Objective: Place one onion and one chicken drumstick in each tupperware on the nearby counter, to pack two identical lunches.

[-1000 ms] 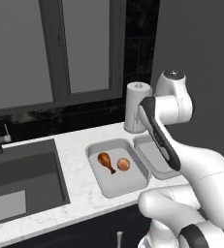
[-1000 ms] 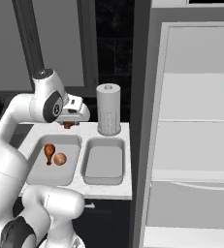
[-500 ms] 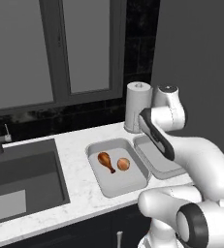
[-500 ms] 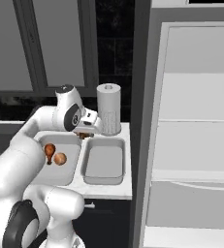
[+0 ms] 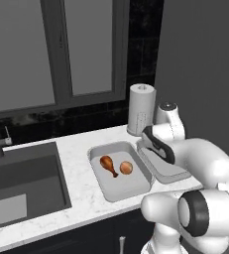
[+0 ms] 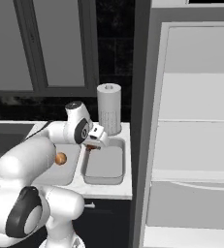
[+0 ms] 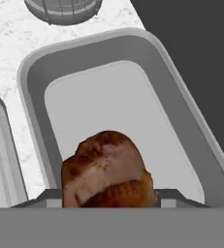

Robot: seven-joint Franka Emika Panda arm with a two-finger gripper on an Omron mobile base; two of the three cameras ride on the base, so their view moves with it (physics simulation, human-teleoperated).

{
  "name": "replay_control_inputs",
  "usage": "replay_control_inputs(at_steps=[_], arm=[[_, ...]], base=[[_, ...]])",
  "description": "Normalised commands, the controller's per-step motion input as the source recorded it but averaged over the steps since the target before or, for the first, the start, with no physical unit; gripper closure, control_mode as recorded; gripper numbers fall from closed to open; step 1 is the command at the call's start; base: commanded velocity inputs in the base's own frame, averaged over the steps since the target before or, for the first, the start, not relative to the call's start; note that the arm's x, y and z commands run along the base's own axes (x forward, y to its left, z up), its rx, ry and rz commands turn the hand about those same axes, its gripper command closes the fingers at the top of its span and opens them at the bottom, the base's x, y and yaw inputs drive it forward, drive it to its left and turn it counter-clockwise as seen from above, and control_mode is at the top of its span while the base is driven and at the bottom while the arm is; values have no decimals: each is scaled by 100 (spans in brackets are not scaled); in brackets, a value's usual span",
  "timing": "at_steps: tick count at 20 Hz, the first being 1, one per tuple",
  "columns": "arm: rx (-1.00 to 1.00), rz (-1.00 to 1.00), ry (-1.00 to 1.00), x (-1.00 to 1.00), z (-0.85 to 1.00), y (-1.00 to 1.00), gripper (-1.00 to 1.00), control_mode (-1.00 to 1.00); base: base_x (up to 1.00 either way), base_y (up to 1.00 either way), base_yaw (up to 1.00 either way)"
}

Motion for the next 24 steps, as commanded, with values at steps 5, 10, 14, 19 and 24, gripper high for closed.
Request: replay_control_inputs(at_steps=[5,10,14,19,24], arm=[[0,-10,0,18,-41,-1,100,-100],[0,-8,0,0,-32,-4,100,-100],[0,-6,-2,0,-22,-5,100,-100],[0,-2,-12,9,-12,0,100,-100],[1,0,-25,44,-21,-3,-100,-100]], base=[[0,0,0],[0,0,0],[0,0,0],[0,0,0],[0,0,0]])
